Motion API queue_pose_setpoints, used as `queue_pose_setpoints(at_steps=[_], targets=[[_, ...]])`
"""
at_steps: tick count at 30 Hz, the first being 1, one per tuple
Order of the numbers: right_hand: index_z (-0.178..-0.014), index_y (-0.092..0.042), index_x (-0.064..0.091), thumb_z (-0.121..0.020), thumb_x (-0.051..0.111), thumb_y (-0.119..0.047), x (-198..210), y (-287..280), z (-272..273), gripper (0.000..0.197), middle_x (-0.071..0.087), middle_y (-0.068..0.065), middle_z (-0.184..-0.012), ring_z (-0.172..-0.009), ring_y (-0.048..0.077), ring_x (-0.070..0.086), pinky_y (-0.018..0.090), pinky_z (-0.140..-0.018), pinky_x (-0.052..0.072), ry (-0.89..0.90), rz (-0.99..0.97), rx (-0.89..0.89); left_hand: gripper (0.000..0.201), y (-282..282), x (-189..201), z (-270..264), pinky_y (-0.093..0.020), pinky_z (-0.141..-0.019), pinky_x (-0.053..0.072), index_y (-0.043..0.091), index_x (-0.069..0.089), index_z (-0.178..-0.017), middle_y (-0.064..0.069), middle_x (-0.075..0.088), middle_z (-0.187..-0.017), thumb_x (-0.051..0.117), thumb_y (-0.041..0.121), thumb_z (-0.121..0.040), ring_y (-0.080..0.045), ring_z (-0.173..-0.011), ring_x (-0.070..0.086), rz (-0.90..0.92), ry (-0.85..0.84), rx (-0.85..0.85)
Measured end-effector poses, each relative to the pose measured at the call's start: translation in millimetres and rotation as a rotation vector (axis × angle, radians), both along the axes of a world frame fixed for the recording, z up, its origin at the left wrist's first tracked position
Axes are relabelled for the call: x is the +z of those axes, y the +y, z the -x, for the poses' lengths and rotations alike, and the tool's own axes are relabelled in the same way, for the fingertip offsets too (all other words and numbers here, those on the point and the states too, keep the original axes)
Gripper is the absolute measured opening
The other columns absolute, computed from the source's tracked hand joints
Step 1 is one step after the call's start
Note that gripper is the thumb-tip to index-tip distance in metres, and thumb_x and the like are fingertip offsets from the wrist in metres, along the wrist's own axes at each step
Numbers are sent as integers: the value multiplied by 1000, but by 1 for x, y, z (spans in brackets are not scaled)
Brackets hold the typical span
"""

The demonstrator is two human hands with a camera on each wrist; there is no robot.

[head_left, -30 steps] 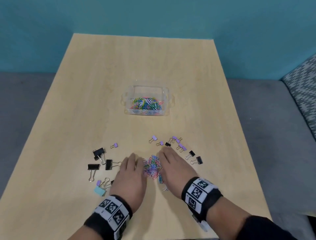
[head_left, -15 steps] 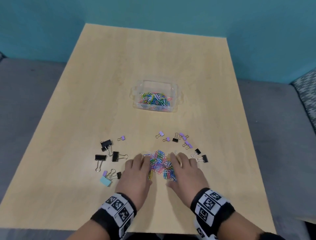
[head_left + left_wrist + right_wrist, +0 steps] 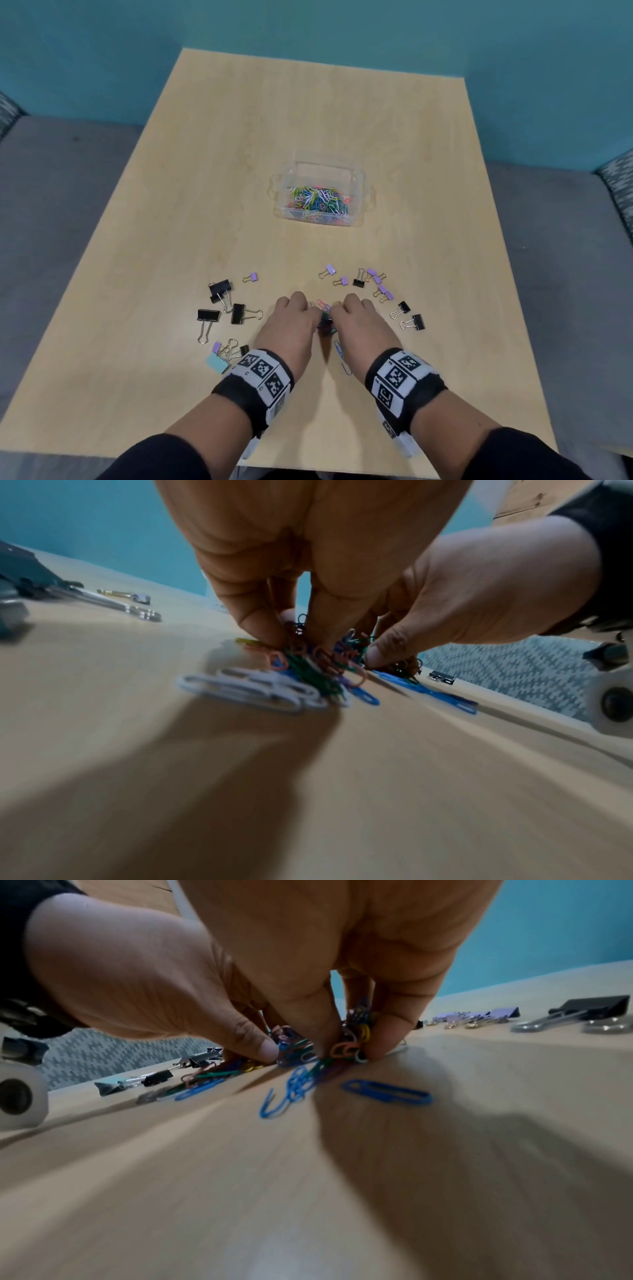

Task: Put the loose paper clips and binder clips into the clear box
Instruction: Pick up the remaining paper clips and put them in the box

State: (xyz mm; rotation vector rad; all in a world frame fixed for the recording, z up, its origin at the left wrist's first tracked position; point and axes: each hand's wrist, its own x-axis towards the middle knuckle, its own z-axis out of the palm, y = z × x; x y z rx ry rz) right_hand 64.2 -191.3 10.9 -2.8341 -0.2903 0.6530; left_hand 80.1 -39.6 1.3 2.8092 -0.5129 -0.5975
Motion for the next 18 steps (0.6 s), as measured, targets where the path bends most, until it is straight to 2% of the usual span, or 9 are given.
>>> queue_pose_setpoints(at_steps=[2,5,8,10,12,14,15,18], targets=[[-102,-14,44,-65,46,10,0,-2,-1,44,41,6,-104,-82,21,30,33,-63,36,-2,-1,0,33,0,5,0,-34,-65,40,20,37,-84,-1,34,-97,39,-9,-68,-18,-79,24,-22,15,-19],[-94,-16,41,-67,47,10,4,-4,-2,38,39,5,-96,-79,22,31,33,-61,30,-7,-11,0,35,1,6,1,-31,-62,29,23,30,-82,1,28,-92,44,-6,-70,-18,-79,25,-23,2,-48],[-85,-19,33,-67,44,12,6,-6,-3,38,32,2,-87,-74,22,33,30,-57,25,-20,-33,19,38,4,4,2,-30,-63,28,24,31,-82,3,26,-89,57,-1,-71,-18,-76,27,-16,-1,-78],[-82,-19,31,-64,44,14,4,-8,-4,39,30,0,-82,-68,22,32,28,-49,16,-15,-52,34,37,5,3,1,-30,-59,28,25,35,-79,4,26,-84,64,3,-70,-17,-70,29,-3,4,-92],[-80,-19,31,-68,44,13,2,-10,-5,37,27,-3,-78,-62,20,30,25,-47,11,3,-55,35,35,9,4,0,-30,-53,27,24,38,-72,6,28,-78,67,6,-70,-17,-62,31,31,15,-70],[-79,-20,33,-78,48,6,3,-14,-6,30,26,-5,-74,-56,13,29,24,-46,13,13,-65,18,19,11,8,-3,-31,-51,30,19,48,-73,5,35,-76,64,9,-78,-19,-59,38,70,16,-33],[-79,-19,36,-84,49,0,4,-16,-8,24,29,-6,-74,-55,12,32,25,-46,17,33,-80,2,8,12,11,-5,-31,-54,35,17,55,-79,3,40,-79,60,14,-84,-20,-62,44,107,29,-5],[-83,-18,51,-90,50,-14,18,-23,-21,9,47,-2,-81,-69,20,49,31,-57,35,153,-212,-65,12,15,29,-19,-31,-71,43,20,64,-91,2,52,-90,55,27,-90,-19,-80,54,218,130,86]])
